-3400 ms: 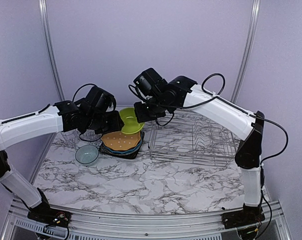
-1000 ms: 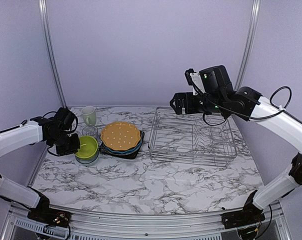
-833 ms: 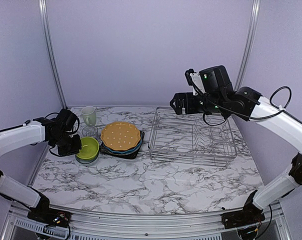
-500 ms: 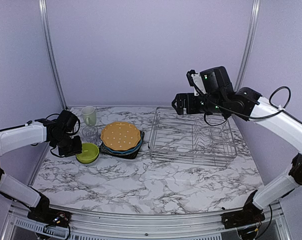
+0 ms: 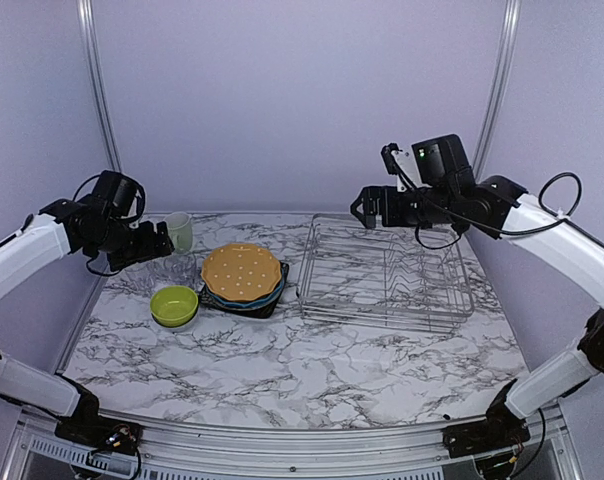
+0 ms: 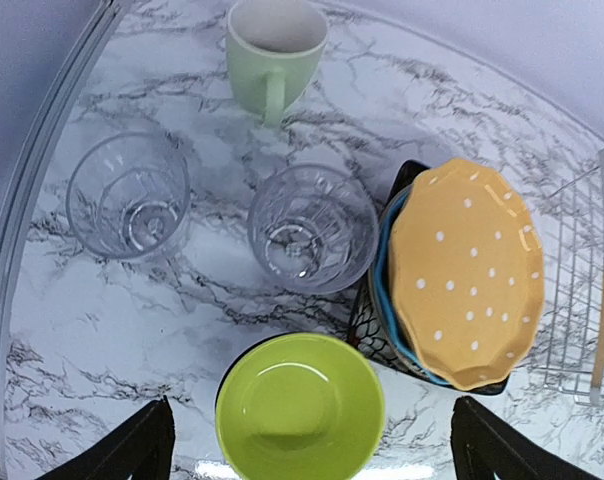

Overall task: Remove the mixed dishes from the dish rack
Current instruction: Place the bowl in the bowl, then reset both arms

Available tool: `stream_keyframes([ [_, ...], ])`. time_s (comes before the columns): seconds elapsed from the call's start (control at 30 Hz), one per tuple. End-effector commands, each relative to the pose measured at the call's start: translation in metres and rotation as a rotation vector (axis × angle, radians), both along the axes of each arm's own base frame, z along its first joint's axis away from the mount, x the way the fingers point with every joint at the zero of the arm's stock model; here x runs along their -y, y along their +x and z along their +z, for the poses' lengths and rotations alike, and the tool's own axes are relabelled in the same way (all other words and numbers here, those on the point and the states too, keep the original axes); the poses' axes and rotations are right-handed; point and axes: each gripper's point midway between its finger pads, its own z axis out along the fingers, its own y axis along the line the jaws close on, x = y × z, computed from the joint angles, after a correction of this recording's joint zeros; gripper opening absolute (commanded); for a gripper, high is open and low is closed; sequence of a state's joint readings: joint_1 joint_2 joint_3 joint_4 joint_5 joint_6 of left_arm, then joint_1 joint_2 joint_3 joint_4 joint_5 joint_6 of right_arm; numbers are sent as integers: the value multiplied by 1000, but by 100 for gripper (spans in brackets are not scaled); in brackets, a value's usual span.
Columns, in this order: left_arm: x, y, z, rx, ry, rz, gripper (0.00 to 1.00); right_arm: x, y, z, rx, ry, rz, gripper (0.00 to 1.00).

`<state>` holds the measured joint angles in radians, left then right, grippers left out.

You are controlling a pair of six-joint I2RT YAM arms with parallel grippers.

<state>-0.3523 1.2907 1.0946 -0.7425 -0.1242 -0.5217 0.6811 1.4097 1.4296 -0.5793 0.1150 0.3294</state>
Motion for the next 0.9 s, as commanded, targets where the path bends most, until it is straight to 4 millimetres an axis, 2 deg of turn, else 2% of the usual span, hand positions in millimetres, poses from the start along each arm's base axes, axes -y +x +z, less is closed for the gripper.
stream_keyframes([
  [0.0, 3, 4, 59, 118, 5, -75, 99, 2, 3, 19, 28, 61, 51, 98],
  [0.1, 9, 10, 86, 175, -8, -103, 99, 8, 7, 17, 31, 27, 34, 98],
  [0.17, 12, 12, 98, 200, -9, -117, 99, 13, 6, 13, 24, 0, 26, 98],
  [0.27, 13, 12, 104, 223, 5, -124, 99, 19, 0, 6, 16, -11, 21, 98],
  [0.43, 17, -3, 93, 245, 13, -149, 99, 32, -19, -7, 14, 32, -1, 98],
  [0.5, 19, -11, 86, 252, 7, -156, 99, 39, -28, -19, 5, 46, -15, 98],
  [0.67, 15, -29, 70, 268, -18, -144, 99, 58, -45, -30, 13, 83, -65, 98],
  [0.87, 5, -37, 52, 252, 7, -114, 99, 72, -54, -40, 11, 87, -108, 98],
])
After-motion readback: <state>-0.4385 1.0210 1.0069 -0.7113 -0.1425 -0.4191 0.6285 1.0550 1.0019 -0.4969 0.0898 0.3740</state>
